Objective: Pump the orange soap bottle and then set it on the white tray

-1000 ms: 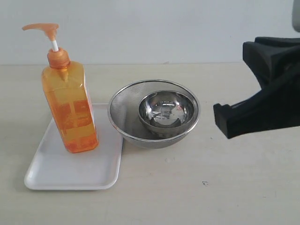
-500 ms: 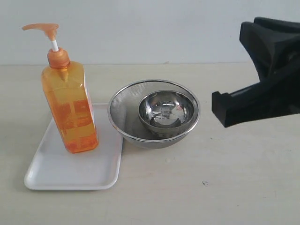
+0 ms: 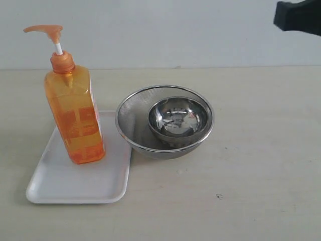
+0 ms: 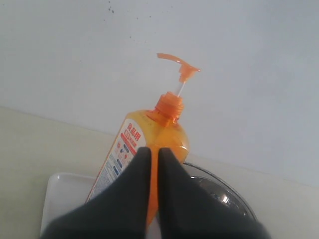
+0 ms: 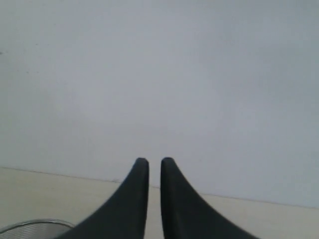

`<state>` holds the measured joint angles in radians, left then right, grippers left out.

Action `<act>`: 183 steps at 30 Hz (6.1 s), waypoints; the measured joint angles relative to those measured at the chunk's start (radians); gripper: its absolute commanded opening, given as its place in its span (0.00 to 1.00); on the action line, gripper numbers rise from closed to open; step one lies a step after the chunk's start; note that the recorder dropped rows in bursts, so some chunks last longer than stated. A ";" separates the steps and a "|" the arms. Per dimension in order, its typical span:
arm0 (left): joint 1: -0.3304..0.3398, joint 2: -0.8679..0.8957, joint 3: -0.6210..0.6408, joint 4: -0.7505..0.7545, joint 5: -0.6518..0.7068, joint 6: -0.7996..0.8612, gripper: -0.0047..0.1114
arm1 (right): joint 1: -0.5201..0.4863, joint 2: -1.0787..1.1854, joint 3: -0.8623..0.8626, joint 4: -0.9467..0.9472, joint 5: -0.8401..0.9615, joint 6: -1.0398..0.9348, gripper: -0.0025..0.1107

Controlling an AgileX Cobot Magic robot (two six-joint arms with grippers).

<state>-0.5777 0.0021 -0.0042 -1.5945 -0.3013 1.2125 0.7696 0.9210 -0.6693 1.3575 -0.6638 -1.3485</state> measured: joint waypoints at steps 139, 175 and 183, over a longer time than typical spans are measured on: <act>-0.128 1.667 -0.265 1.116 -0.872 -1.159 0.99 | -0.499 0.264 0.459 -0.825 -0.395 1.152 0.08; -0.128 1.801 -0.380 0.917 -0.910 -1.163 0.99 | -0.499 0.264 0.459 -0.825 -0.396 1.152 0.08; -0.128 1.805 -0.419 0.913 -0.910 -1.162 0.98 | -0.499 0.264 0.459 -0.825 -0.396 1.152 0.08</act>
<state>-0.7057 1.8069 -0.4228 -0.6816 -1.2117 0.0509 0.2703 1.1850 -0.2105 0.5326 -1.0601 -0.1969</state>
